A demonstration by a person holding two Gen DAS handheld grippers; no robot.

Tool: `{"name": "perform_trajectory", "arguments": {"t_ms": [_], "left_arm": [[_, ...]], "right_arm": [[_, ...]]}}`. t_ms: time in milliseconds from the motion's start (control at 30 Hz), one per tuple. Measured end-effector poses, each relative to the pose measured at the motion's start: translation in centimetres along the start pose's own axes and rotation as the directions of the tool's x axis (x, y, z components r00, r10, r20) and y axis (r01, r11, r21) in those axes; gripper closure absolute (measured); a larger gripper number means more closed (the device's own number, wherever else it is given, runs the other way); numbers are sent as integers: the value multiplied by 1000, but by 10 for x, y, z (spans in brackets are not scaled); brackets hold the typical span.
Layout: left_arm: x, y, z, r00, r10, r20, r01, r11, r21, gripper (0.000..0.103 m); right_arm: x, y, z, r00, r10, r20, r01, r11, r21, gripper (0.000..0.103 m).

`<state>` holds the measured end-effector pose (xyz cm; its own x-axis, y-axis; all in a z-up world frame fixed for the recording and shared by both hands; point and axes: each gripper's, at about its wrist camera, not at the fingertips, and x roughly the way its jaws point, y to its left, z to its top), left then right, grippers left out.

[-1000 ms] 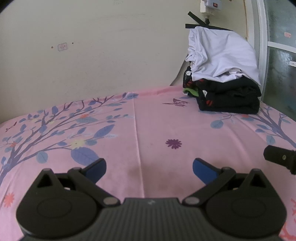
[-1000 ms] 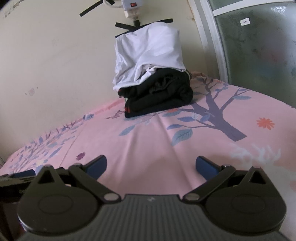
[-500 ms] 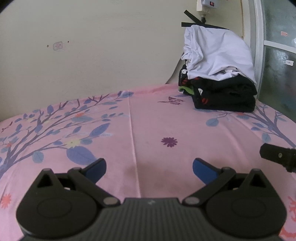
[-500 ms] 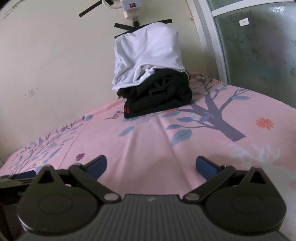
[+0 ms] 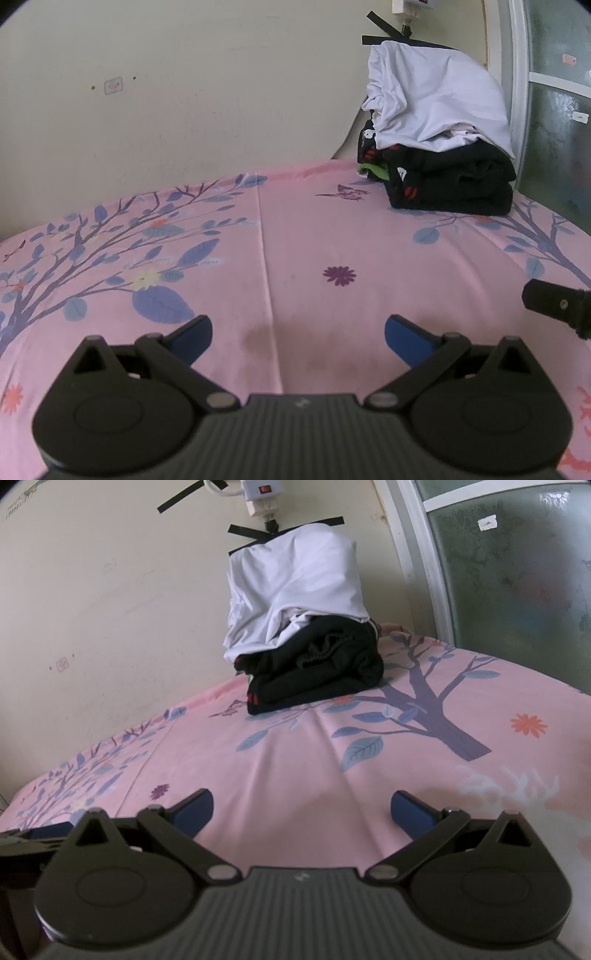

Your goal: Fold small clothes

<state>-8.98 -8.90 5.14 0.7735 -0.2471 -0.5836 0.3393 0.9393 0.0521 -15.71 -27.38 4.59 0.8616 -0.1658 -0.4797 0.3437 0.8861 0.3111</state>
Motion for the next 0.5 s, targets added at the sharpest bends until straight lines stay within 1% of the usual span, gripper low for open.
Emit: {"name": "perform_trajectory", "arguments": {"t_ms": [500], "left_arm": [[-2,1,0,1000,8,10,-8,1000,3,0]], "right_arm": [[-1,0,-1,1000,4,5,-4,1000,0,6]]}}
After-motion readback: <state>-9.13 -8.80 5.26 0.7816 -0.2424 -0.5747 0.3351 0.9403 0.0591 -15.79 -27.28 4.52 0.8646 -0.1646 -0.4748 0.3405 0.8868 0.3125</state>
